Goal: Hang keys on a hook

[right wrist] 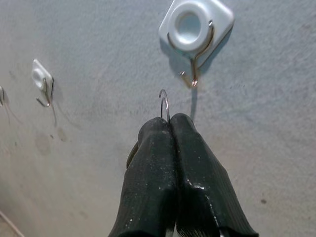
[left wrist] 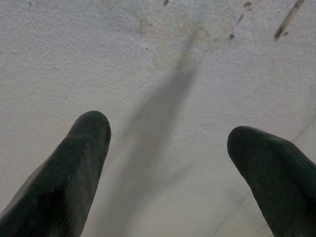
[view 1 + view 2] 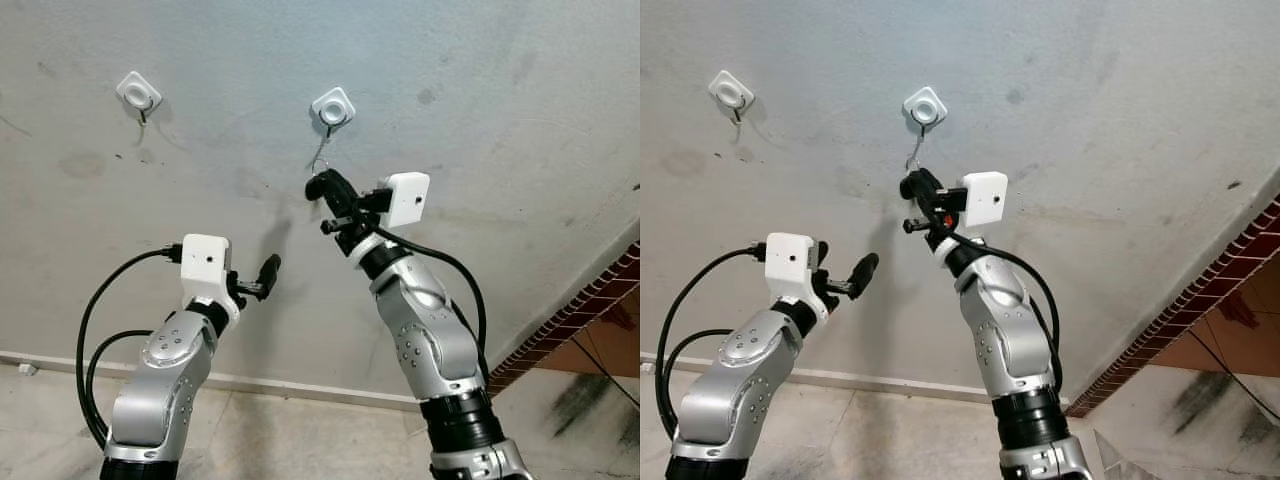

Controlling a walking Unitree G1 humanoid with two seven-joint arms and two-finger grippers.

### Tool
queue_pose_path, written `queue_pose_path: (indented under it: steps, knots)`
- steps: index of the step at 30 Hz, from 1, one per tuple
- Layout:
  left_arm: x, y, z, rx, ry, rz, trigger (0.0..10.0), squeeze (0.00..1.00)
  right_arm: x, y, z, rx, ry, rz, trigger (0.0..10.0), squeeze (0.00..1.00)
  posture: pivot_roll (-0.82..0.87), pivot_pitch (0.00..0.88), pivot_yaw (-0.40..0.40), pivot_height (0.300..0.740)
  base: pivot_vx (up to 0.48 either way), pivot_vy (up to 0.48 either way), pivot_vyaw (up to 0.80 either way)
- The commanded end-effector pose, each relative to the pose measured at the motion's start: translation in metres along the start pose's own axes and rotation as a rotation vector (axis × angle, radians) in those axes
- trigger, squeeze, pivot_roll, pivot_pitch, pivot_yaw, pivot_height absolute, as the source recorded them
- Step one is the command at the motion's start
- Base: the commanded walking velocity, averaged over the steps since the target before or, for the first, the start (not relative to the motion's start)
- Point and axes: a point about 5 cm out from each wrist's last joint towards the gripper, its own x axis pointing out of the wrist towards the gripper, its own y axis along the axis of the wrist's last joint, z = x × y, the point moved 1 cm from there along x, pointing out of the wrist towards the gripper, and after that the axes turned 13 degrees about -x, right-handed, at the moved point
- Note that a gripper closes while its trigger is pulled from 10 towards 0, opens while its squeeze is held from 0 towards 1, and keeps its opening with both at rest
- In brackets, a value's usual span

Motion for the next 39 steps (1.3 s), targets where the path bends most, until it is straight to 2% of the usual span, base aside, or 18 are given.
queue_pose_path:
  steps: [1,21,39]
  knots:
    - [0.000,0.003,0.004,0.000,-0.016,0.005,10.0,0.00,0.011,0.011,-0.008,0.034,0.021,0.058,10.0,0.00,0.22,0.057,-0.053,0.740,0.000,0.000,0.00]
    - [-0.002,0.000,0.006,0.000,-0.021,-0.005,10.0,0.00,0.030,0.027,-0.014,0.097,0.043,0.138,10.0,0.00,0.21,0.064,-0.056,0.740,0.000,0.000,0.00]
    - [-0.002,-0.001,0.005,0.000,-0.017,-0.009,10.0,0.00,0.037,0.023,-0.008,0.135,-0.024,0.115,10.0,0.00,0.22,0.067,-0.060,0.740,0.000,0.000,0.00]
